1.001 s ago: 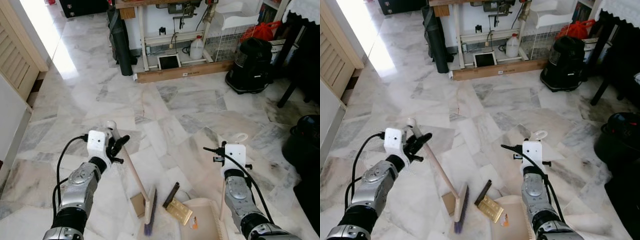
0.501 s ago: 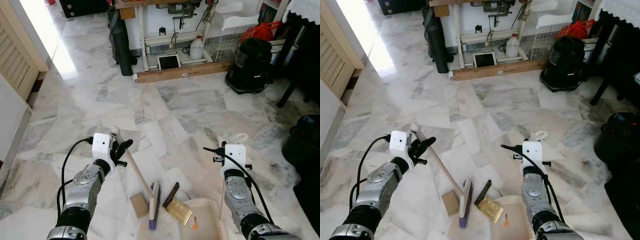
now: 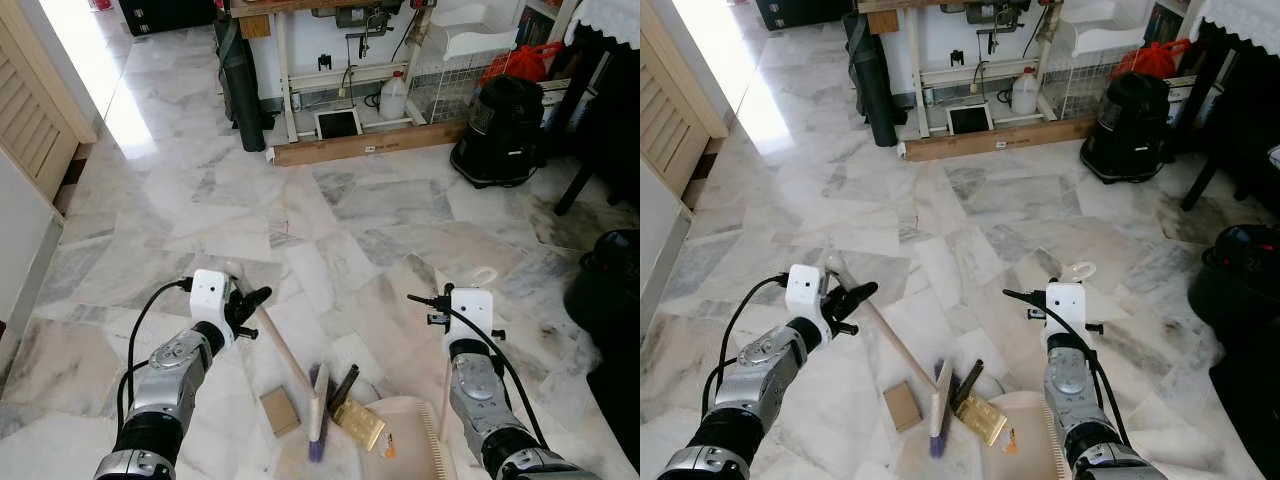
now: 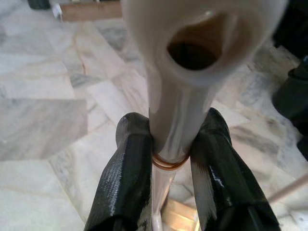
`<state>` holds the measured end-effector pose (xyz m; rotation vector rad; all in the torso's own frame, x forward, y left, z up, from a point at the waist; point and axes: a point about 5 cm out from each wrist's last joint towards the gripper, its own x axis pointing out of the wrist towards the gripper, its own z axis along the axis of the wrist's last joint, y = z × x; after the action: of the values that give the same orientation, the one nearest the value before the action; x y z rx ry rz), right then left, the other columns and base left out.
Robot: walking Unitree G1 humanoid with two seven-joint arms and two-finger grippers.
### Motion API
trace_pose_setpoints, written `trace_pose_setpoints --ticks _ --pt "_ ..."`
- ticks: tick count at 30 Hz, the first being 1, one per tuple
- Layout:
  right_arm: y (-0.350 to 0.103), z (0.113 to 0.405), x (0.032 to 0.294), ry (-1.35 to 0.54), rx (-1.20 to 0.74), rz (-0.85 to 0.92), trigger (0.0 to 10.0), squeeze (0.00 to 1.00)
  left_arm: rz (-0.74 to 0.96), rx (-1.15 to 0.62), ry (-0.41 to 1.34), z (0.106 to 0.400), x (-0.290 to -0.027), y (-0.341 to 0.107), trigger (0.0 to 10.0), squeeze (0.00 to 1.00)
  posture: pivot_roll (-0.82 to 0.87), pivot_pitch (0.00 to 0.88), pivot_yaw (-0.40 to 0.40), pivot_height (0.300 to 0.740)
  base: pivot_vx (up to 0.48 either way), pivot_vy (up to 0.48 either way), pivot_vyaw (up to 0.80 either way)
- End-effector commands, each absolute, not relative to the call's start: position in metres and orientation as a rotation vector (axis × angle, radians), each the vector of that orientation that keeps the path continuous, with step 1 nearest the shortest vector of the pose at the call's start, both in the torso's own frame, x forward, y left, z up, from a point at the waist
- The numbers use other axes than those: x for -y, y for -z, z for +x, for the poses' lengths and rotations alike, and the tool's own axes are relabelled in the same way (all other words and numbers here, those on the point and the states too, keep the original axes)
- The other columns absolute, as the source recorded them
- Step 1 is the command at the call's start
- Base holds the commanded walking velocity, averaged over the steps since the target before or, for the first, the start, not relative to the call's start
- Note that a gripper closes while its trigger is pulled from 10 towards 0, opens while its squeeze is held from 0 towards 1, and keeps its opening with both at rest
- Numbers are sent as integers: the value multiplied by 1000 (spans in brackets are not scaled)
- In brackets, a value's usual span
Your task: Sweep floor
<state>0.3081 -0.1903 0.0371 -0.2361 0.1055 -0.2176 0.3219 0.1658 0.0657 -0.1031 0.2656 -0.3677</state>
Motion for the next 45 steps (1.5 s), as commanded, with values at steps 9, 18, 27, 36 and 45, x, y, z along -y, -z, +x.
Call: trace_pose_setpoints --ticks 9,18,27,36,45 --pt "-25 301 188 193 -177 -252 10000 0 -282 -371 338 321 -170 -57 10000 0 9 78 63 740 0 0 0" --pt "-29 306 187 188 -171 -249 10000 0 -394 -354 350 323 -175 -73 10000 0 23 61 59 740 0 0 0" --pt "-34 311 187 187 -160 -243 10000 0 -422 -257 311 331 -180 -99 10000 0 32 40 50 740 0 0 0" --pt "-46 320 191 216 -118 -174 10000 0 -431 21 245 339 -186 -149 10000 0 35 17 42 740 0 0 0" --pt "-59 325 198 247 -51 -108 10000 0 -327 25 267 333 -180 -147 10000 0 28 2 36 740 0 0 0"
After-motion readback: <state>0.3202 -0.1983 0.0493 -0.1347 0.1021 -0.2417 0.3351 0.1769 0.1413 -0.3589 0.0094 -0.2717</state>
